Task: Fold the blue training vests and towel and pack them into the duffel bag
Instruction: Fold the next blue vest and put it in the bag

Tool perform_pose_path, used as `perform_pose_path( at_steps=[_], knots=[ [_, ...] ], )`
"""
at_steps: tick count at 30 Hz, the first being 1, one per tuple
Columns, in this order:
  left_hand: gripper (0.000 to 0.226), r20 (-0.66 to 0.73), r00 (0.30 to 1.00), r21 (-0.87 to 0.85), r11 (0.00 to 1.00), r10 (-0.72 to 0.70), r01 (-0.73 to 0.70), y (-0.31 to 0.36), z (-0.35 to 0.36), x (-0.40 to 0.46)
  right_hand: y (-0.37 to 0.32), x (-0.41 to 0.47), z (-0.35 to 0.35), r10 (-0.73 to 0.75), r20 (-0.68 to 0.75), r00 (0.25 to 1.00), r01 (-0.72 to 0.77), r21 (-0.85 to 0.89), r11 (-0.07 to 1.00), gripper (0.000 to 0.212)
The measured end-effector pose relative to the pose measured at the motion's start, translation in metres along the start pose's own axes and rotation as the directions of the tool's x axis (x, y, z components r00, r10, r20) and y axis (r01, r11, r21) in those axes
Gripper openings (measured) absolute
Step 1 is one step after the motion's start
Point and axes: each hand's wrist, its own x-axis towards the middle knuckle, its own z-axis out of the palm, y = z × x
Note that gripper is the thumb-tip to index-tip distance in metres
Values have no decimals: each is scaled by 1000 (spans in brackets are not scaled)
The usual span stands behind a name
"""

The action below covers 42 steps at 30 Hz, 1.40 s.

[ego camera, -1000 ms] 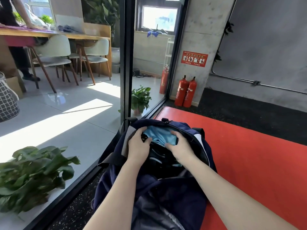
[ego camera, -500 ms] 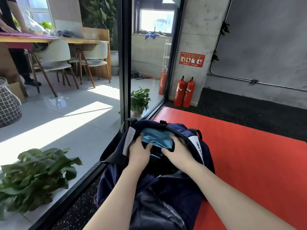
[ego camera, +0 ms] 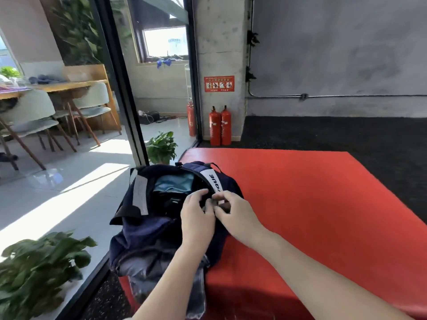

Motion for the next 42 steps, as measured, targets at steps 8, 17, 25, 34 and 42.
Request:
perform_pose_path(
  at_steps=[8, 17, 25, 34, 42],
  knots=[
    [26, 79, 939, 14, 941, 335, -337, 70, 75, -87, 69, -99, -122, 153, -180, 972, -173, -99, 980, 25],
    [28, 493, 808, -233, 943, 324, -236, 153, 150, -185, 133, -205, -220, 291, -404, 867, -341, -57, 938, 23],
    [25, 774, 522, -271, 932, 359, -241, 217, 233, -266, 198, -305, -288, 395, -636, 664, -446, 88, 891, 25],
    [36, 962, 110, -165, 857, 248, -488, 217, 311, -350, 283, -417, -314, 653, -653, 384, -701, 254, 667, 14],
    [46, 997, -32, -76, 876, 69, -477, 190, 369, -391, 349, -466, -322, 764, -566, 311, -793, 289, 537, 20]
  ],
)
